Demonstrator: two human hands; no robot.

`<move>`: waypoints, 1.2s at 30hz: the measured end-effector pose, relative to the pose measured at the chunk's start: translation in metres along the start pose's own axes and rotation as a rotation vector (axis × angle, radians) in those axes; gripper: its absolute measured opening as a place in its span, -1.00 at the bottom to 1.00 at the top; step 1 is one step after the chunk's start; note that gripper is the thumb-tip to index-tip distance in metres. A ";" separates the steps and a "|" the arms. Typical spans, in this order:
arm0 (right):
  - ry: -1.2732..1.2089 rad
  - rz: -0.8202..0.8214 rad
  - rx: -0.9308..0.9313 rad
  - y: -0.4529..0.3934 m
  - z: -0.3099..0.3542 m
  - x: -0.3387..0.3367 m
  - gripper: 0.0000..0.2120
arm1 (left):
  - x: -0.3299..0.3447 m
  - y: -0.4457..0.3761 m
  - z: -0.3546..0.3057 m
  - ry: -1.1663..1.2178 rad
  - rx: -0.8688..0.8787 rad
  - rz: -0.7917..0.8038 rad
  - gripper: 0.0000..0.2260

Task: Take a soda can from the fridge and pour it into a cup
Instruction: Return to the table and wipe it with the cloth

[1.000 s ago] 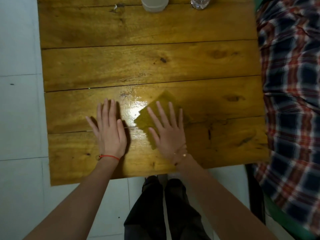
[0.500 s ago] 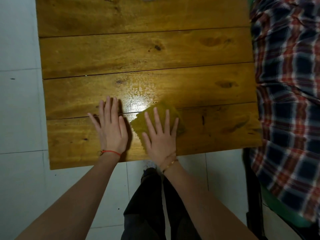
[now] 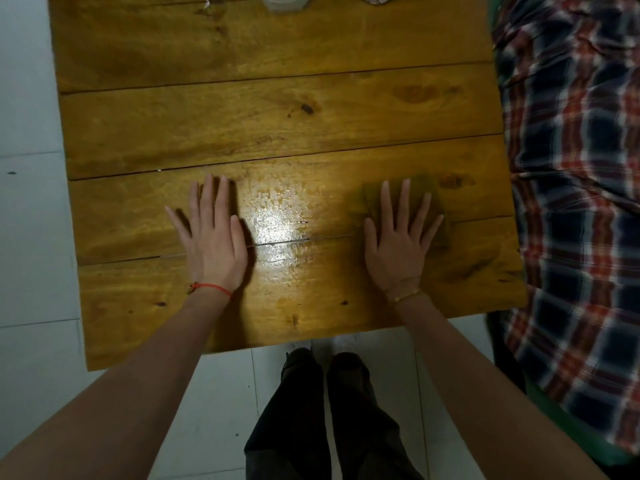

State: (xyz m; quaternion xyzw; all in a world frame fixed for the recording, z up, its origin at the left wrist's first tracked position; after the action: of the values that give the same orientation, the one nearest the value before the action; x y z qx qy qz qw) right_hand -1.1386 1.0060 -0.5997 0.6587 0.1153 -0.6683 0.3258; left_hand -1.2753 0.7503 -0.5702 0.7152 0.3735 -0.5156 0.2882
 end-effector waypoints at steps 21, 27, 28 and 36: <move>0.002 -0.088 0.056 -0.114 0.094 -0.021 -0.42 | 0.010 -0.067 0.034 -0.034 -0.088 0.018 -0.48; -0.032 -0.096 -0.005 -0.130 0.184 -0.018 -0.40 | 0.011 -0.068 0.033 -0.039 -0.093 0.038 -0.47; -0.018 -0.101 -0.078 -0.119 0.198 -0.015 -0.40 | 0.011 -0.068 0.033 -0.041 -0.092 0.041 -0.47; 0.069 -0.057 -0.359 -0.055 0.166 -0.004 -0.44 | 0.010 -0.068 0.034 -0.047 -0.086 0.042 -0.46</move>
State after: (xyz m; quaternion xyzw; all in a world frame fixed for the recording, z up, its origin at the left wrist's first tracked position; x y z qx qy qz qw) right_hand -1.3045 0.9519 -0.5935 0.6090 0.2627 -0.6229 0.4149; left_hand -1.3482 0.7633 -0.5922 0.6975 0.3733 -0.5098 0.3381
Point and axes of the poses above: each hand's wrist, its own y-axis away from the middle knuckle, its own x-axis out of the palm, z = x × y, the point moved 8 cm from there along -y, towards the middle knuckle, and after that the axes turned 14 degrees about x, right-handed, at the moved point
